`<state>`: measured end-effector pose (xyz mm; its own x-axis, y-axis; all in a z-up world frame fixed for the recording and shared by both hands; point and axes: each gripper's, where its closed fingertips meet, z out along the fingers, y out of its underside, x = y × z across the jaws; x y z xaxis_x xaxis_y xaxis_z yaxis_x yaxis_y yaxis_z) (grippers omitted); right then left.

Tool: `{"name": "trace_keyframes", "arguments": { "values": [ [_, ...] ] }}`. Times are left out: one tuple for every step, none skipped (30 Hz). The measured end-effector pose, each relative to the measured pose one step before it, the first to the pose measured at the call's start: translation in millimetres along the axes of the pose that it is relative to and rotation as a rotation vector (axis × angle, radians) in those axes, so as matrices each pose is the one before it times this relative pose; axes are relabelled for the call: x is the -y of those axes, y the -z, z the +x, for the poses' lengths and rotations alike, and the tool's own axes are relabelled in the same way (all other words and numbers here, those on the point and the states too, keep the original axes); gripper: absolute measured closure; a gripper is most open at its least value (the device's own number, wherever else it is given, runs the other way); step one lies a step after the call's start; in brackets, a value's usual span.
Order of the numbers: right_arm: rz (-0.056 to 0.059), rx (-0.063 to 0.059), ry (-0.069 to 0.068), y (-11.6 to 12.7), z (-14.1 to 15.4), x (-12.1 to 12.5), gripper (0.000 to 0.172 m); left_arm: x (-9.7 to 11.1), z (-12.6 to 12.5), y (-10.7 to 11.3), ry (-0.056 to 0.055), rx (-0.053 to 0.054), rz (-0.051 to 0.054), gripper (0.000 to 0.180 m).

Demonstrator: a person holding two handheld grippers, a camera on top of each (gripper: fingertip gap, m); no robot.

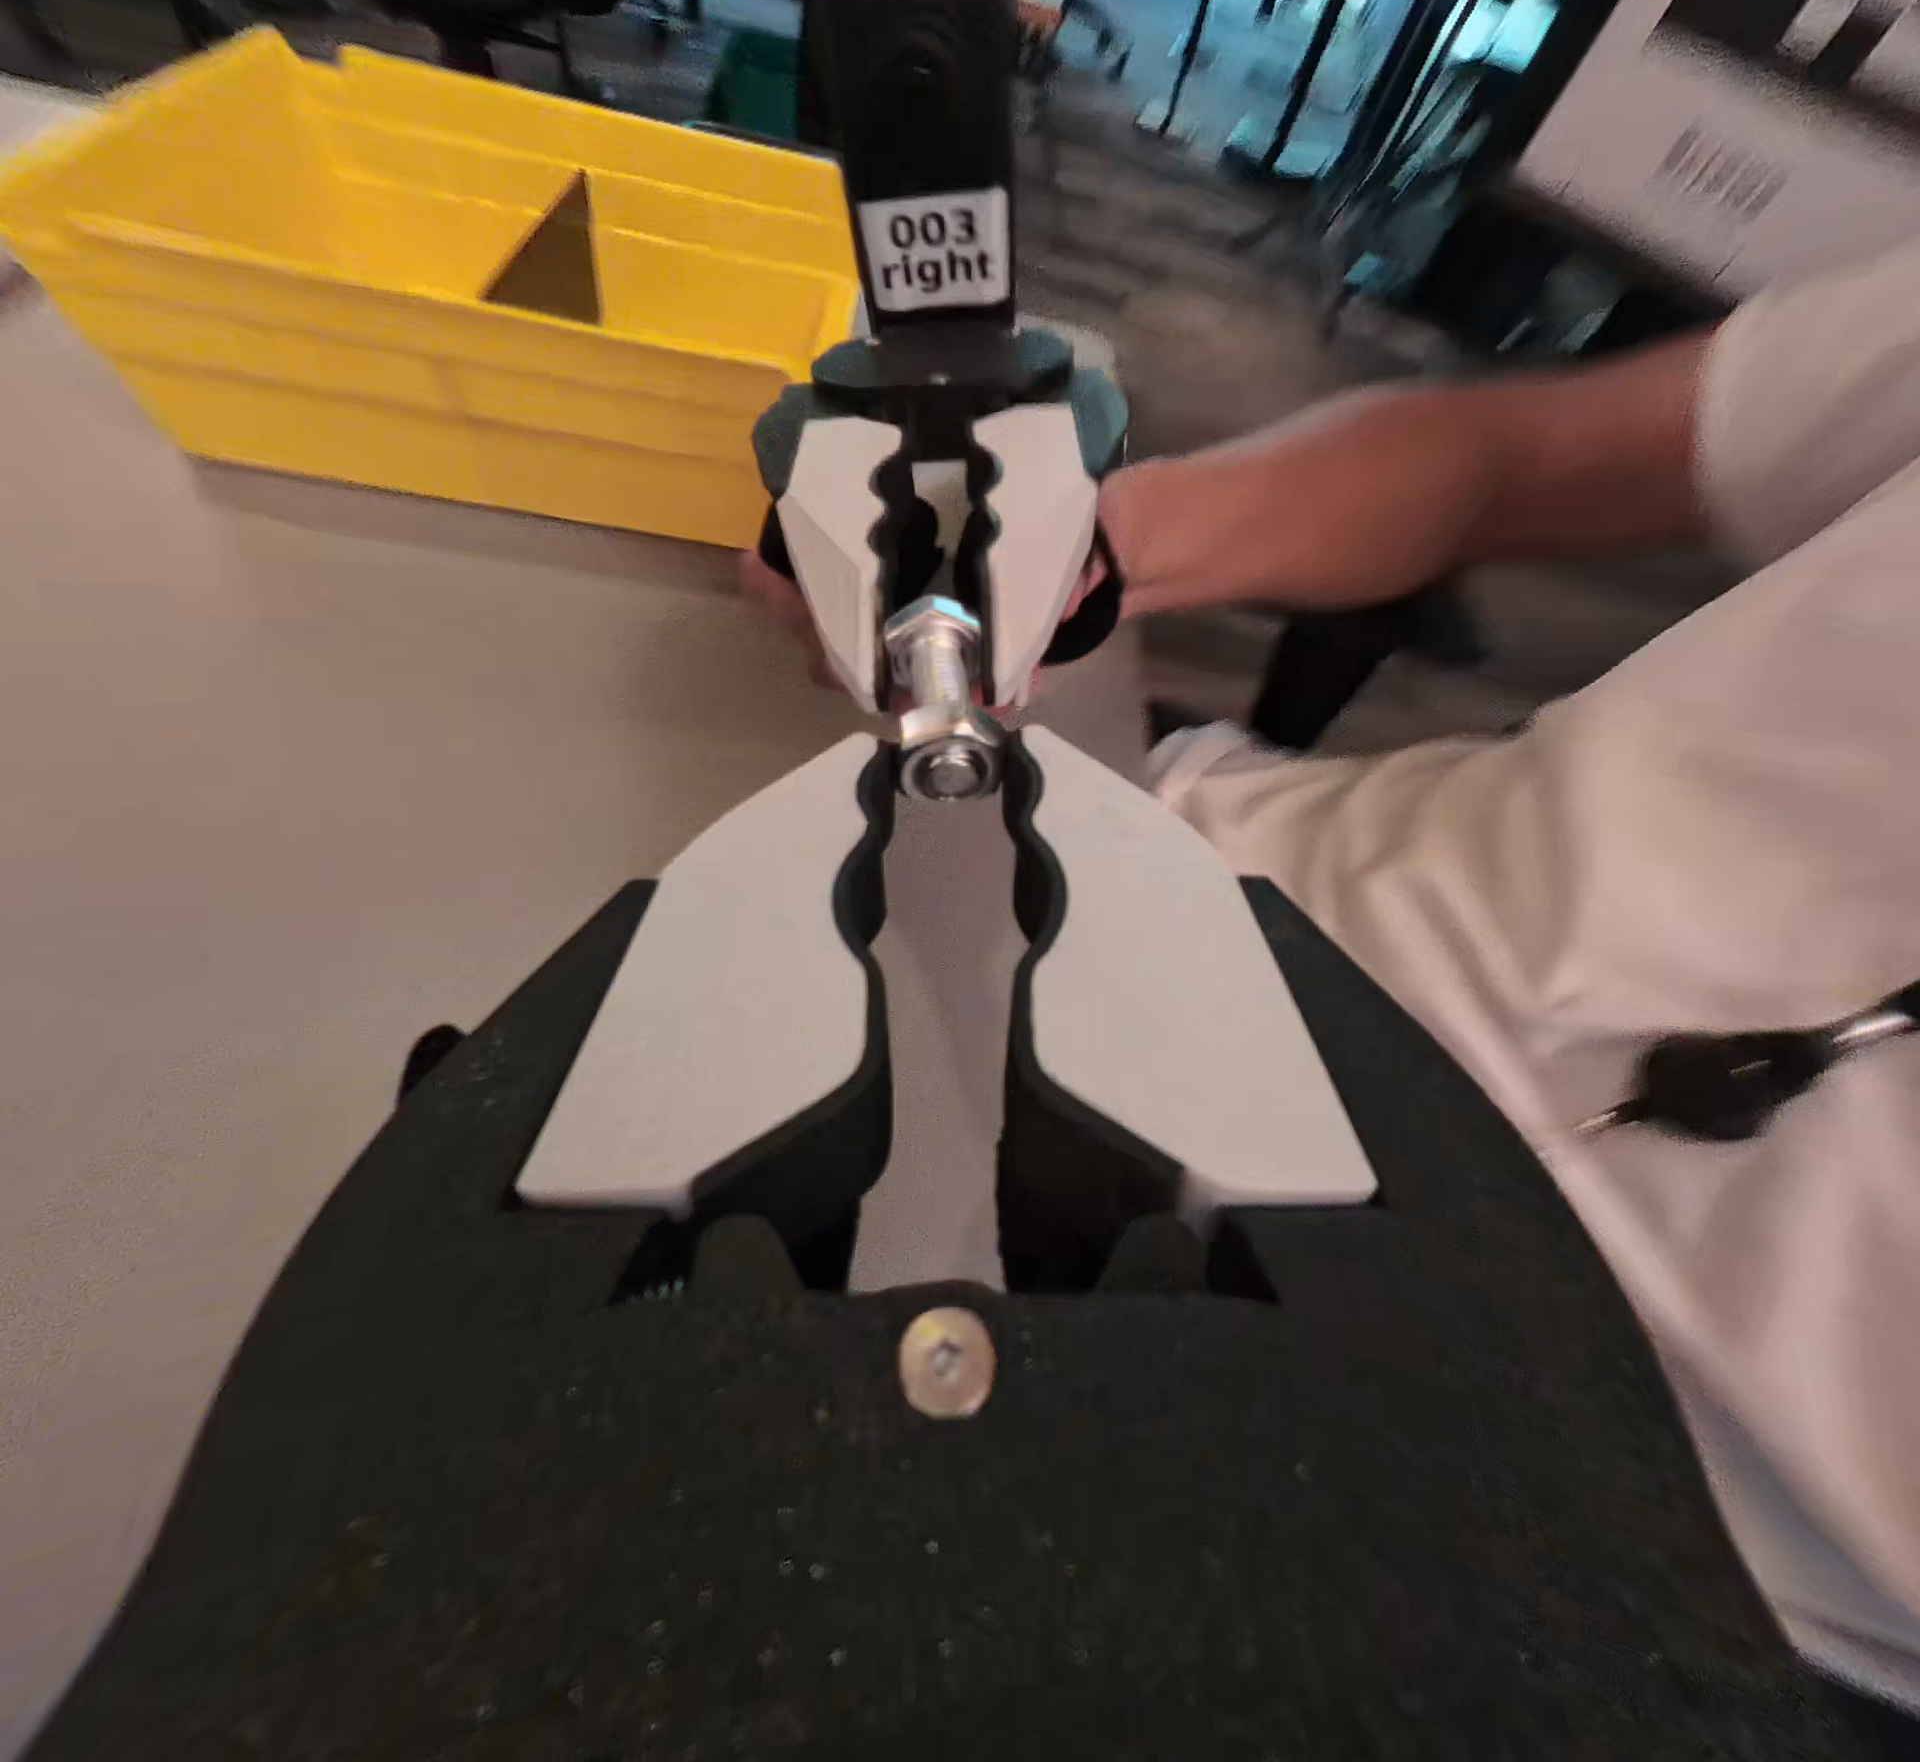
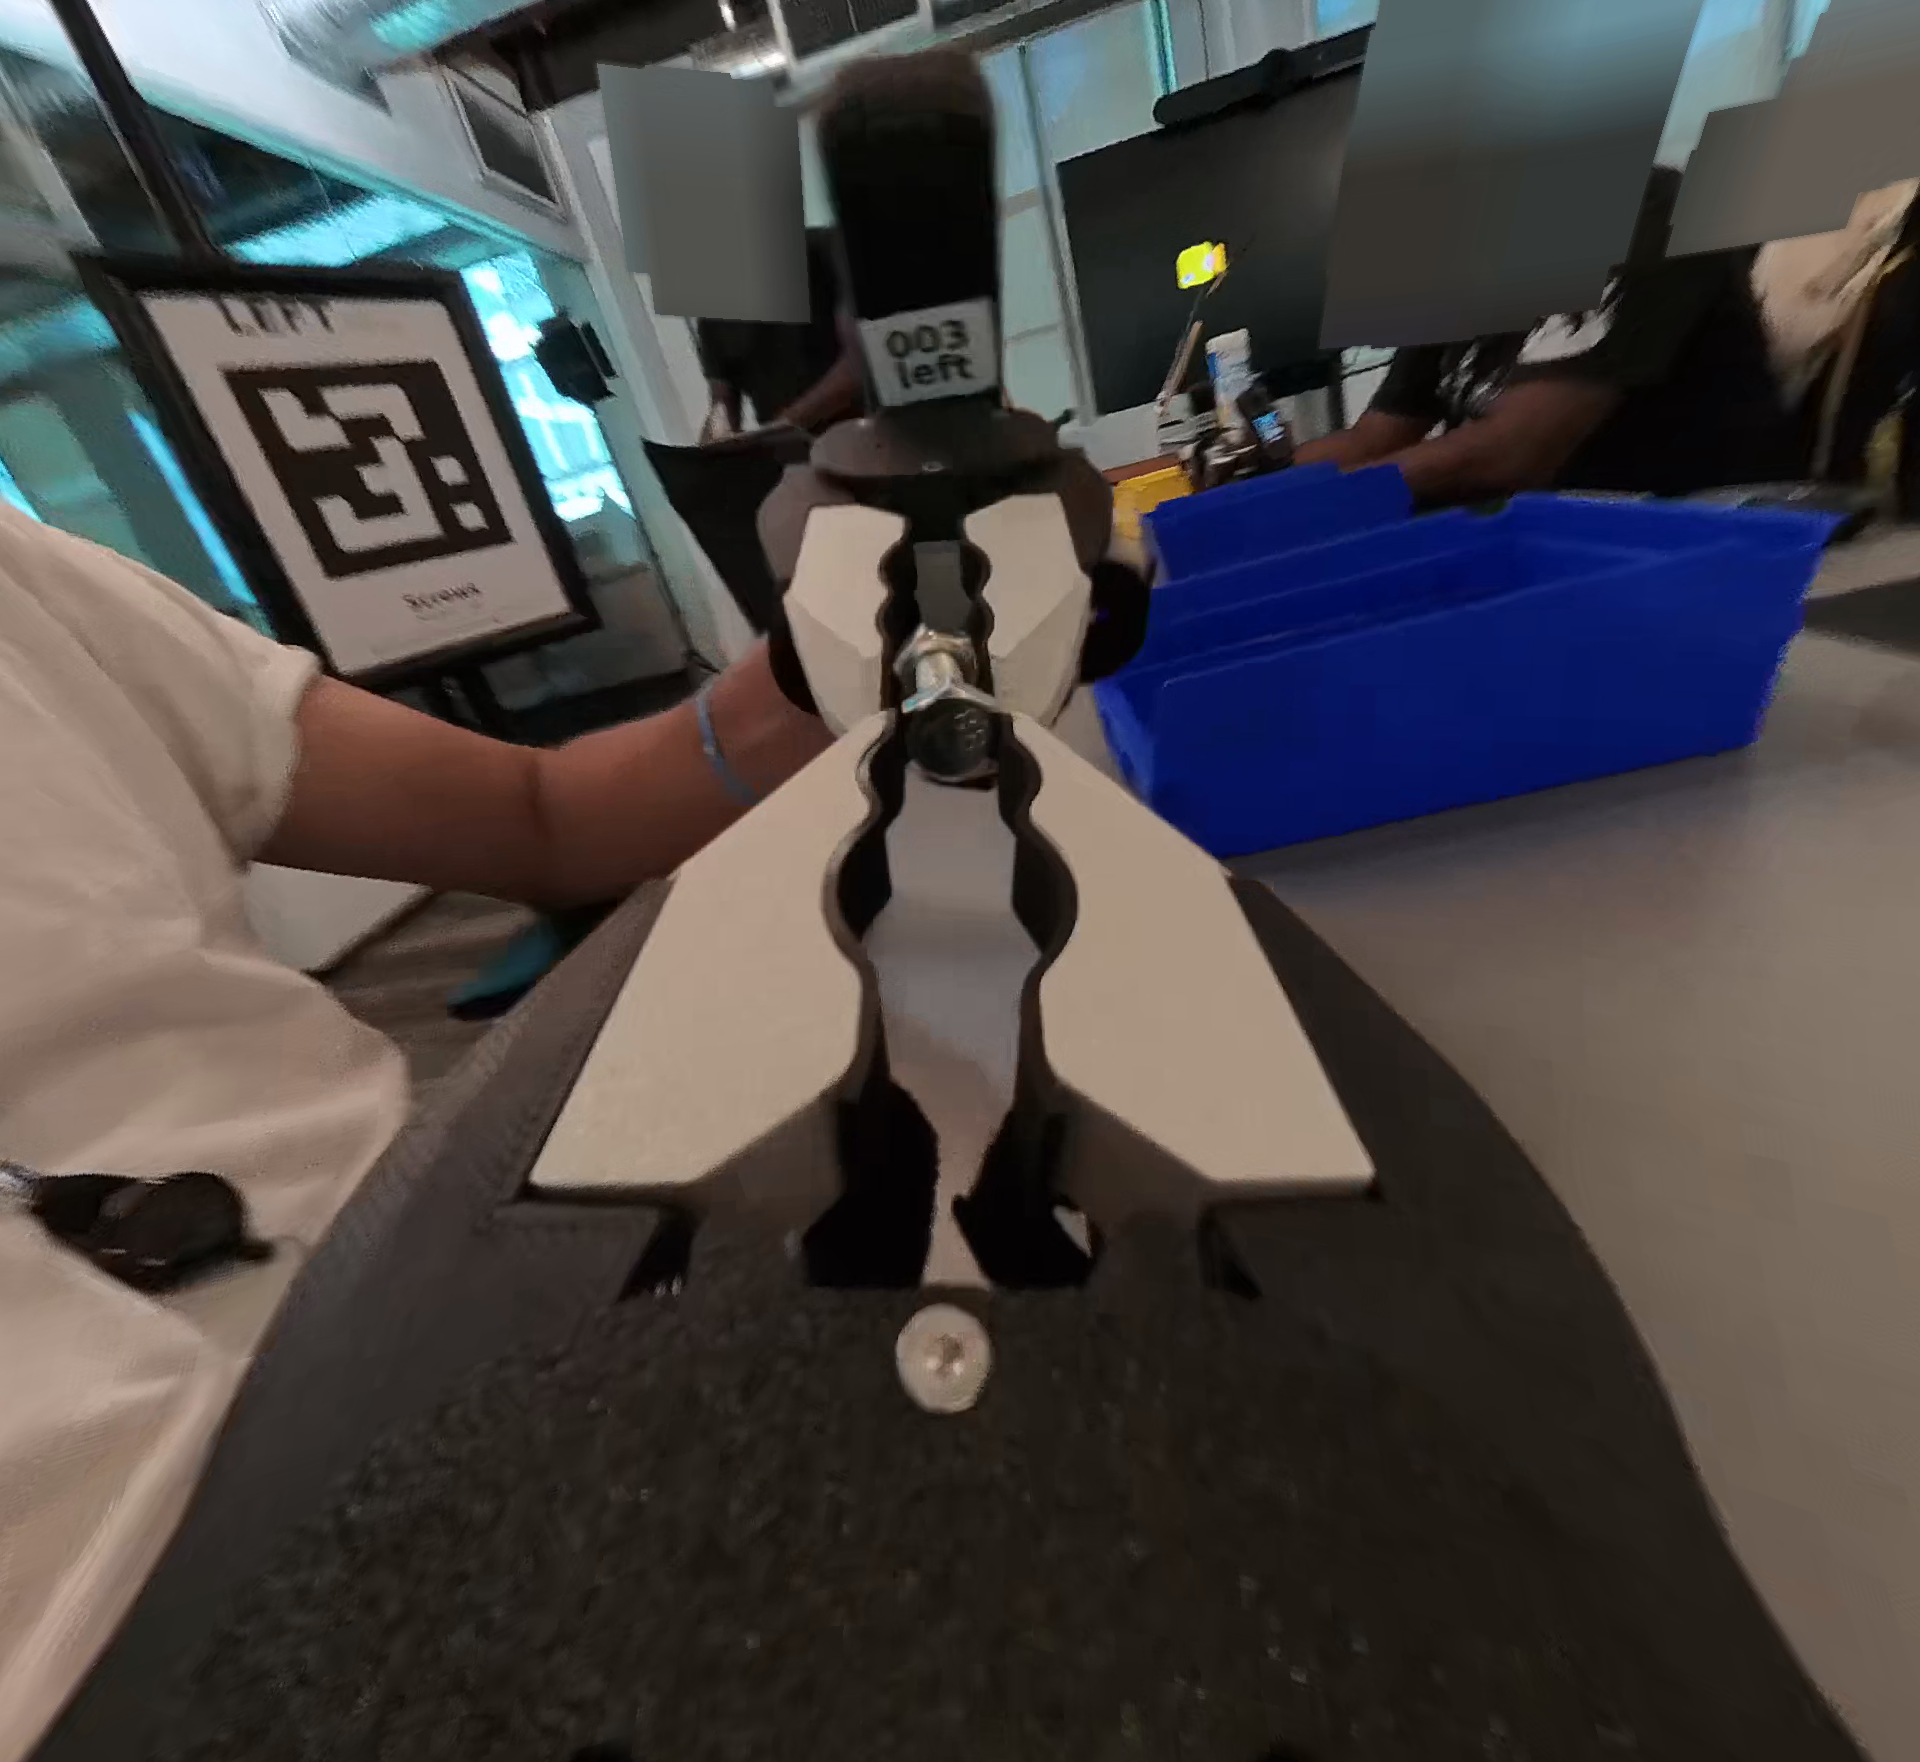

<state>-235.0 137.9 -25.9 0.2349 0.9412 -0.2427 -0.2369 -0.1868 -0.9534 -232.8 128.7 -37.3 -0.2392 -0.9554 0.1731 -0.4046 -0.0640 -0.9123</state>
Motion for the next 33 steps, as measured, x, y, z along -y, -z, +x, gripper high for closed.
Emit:
{"name": "trace_keyframes", "arguments": {
  "values": [
    [-0.0056,-0.0292,0.0601,0.10,1.67,-0.31,0.155,1.78,0.60,0.00,0.1044,-0.0524,0.0339,0.161],
    [-0.0014,-0.0255,0.0478,0.42,1.67,0.12,0.155,0.73,-0.02,-0.38,0.0900,-0.0470,0.0325,0.161],
    [-0.0033,-0.0212,0.0316,0.29,1.81,-0.68,0.155,0.09,-0.69,-0.50,0.0834,-0.0409,0.0279,0.161],
    [-0.0054,-0.0198,0.0282,0.12,2.11,-1.37,0.155,-0.02,-1.02,-0.24,0.0886,-0.0385,0.0231,0.161],
    [-0.0060,-0.0189,0.0271,0.10,2.08,-1.78,0.155,0.16,-1.25,-0.14,0.0943,-0.0383,0.0196,0.161],
    [-0.0057,-0.0145,0.0124,-0.02,1.85,-1.42,0.155,0.49,-0.95,0.04,0.0892,-0.0369,0.0187,0.161],
    [0.0008,-0.0047,-0.0141,-0.09,1.40,-0.29,0.155,0.94,-0.56,0.07,0.0634,-0.0309,0.0188,0.161],
    [0.0034,0.0030,-0.0325,-0.05,0.90,-0.09,0.155,0.34,-0.99,-0.01,0.0172,-0.0118,0.0103,0.161],
    [0.0001,-0.0007,-0.0308,0.00,1.50,-1.09,0.155,-0.80,-3.07,0.20,-0.0276,0.0217,-0.0044,0.161],
    [0.0038,-0.0017,-0.0253,0.01,1.68,-0.99,0.155,-1.46,-5.41,0.67,-0.0582,0.0552,-0.0188,0.157],
    [0.0092,0.0078,-0.0350,-0.01,0.60,0.18,0.155,-1.72,-7.46,0.98,-0.0816,0.0846,-0.0286,0.146],
    [0.0132,0.0113,-0.0472,0.16,0.46,1.04,0.155,-1.66,-8.67,1.15,-0.1075,0.1052,-0.0312,0.134],
    [0.0190,0.0082,-0.0507,0.39,1.07,2.00,0.155,-1.26,-8.05,1.15,-0.1333,0.1095,-0.0277,0.126],
    [0.0164,0.0080,-0.0492,0.73,1.24,1.55,0.155,0.20,-6.32,1.57,-0.1488,0.1034,-0.0177,0.121],
    [0.0119,0.0070,-0.0447,0.61,1.46,0.91,0.155,2.21,-4.14,1.70,-0.1497,0.0922,-0.0012,0.120],
    [0.0109,0.0069,-0.0436,0.45,1.43,0.69,0.155,3.60,-1.11,1.75,-0.1373,0.0709,0.0091,0.117],
    [0.0066,0.0121,-0.0448,0.18,0.78,0.15,0.155,3.76,0.92,1.61,-0.1170,0.0512,0.0069,0.118],
    [0.0030,0.0142,-0.0466,-0.21,0.50,-0.58,0.155,2.52,1.49,1.26,-0.0910,0.0401,-0.0037,0.122],
    [0.0031,0.0087,-0.0423,-0.37,1.04,-0.82,0.155,1.54,0.48,1.02,-0.0680,0.0384,-0.0102,0.128],
    [0.0023,0.0104,-0.0370,-0.43,0.61,-1.06,0.155,1.26,-0.62,0.98,-0.0569,0.0361,-0.0078,0.132],
    [0.0004,0.0134,-0.0369,-0.52,0.00,-1.15,0.155,0.99,-1.18,1.36,-0.0502,0.0312,-0.0083,0.140],
    [0.0021,0.0120,-0.0318,-0.50,0.04,-0.78,0.155,1.44,-2.12,1.89,-0.0404,0.0313,-0.0042,0.145],
    [-0.0027,0.0117,-0.0269,-0.47,-0.18,-1.15,0.155,2.30,-2.12,2.28,-0.0295,0.0262,0.0073,0.145],
    [-0.0079,0.0088,-0.0201,-0.56,0.01,-1.78,0.155,2.94,-0.97,2.16,-0.0243,0.0141,0.0154,0.146],
    [-0.0071,0.0079,-0.0148,-0.60,-0.17,-1.51,0.155,2.13,-0.83,2.03,-0.0228,0.0114,0.0107,0.150],
    [-0.0004,0.0075,-0.0119,-0.70,-0.67,-0.53,0.155,0.80,1.26,1.53,-0.0217,-0.0044,0.0047,0.153],
    [-0.0024,0.0070,-0.0101,-0.65,-0.74,-0.80,0.155,0.07,3.10,0.96,-0.0144,-0.0169,0.0006,0.156],
    [-0.0062,-0.0001,-0.0041,-0.37,0.35,-1.06,0.155,-0.40,1.05,0.52,-0.0040,-0.0059,-0.0047,0.159],
    [-0.0047,-0.0040,0.0044,-0.15,0.66,-0.77,0.155,-0.86,0.42,0.11,0.0146,-0.0084,-0.0077,0.163],
    [-0.0054,-0.0070,0.0125,0.03,0.67,-0.55,0.155,-0.84,0.50,-0.01,0.0409,-0.0186,-0.0085,0.163],
    [-0.0061,-0.0008,0.0201,0.05,-0.70,-0.43,0.155,0.31,0.28,0.22,0.0626,-0.0272,-0.0023,0.163],
    [-0.0015,0.0076,0.0255,-0.21,-2.53,0.50,0.155,2.36,0.11,1.13,0.0793,-0.0335,0.0135,0.163],
    [0.0001,0.0097,0.0339,-0.39,-3.75,0.64,0.155,3.69,0.78,1.69,0.0966,-0.0456,0.0235,0.163]
  ]
}}
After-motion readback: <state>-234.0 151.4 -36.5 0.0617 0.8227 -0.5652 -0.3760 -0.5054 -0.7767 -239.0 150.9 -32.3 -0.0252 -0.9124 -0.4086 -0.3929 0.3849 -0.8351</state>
